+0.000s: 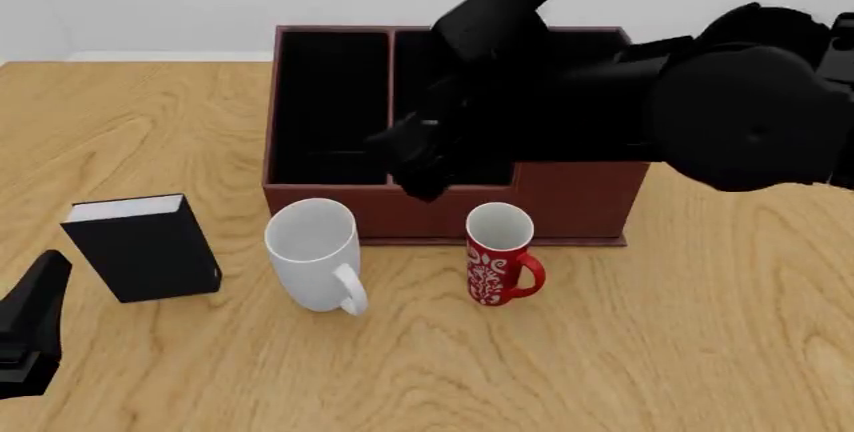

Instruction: Pick up the white mug and place it to the right of the caddy.

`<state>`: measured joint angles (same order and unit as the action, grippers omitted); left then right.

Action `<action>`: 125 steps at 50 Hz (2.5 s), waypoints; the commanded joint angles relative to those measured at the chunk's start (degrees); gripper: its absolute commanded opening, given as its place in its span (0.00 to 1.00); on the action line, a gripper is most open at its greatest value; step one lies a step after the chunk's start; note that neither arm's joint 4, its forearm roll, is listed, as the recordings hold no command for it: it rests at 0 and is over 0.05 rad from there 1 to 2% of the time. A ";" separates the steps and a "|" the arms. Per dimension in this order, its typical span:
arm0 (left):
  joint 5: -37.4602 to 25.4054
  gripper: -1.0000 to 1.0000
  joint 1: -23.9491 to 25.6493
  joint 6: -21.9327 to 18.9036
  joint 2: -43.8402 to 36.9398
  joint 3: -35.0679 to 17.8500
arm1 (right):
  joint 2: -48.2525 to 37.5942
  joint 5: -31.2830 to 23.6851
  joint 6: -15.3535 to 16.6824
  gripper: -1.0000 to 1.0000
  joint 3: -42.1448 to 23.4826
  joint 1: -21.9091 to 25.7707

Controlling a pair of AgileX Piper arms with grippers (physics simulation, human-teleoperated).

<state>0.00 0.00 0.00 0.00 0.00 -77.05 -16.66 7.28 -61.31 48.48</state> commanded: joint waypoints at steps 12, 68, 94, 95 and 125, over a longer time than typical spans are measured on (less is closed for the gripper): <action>0.00 1.00 0.00 0.00 0.00 0.00 | -8.07 -0.51 -3.95 1.00 -3.37 4.16; 0.00 1.00 0.00 0.00 0.00 0.00 | -15.11 4.40 -7.30 1.00 -0.67 5.43; 0.00 1.00 0.00 0.00 0.00 0.00 | -18.15 7.34 -9.39 1.00 1.20 6.16; 0.00 1.00 0.00 0.00 0.00 0.00 | -18.45 7.48 -9.62 1.00 1.17 6.32; 0.00 1.00 0.00 0.00 0.00 0.00 | -21.06 10.60 -13.15 1.00 3.39 6.50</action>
<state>0.00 0.00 0.00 0.00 0.00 -97.20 -7.31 -4.59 -58.78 54.94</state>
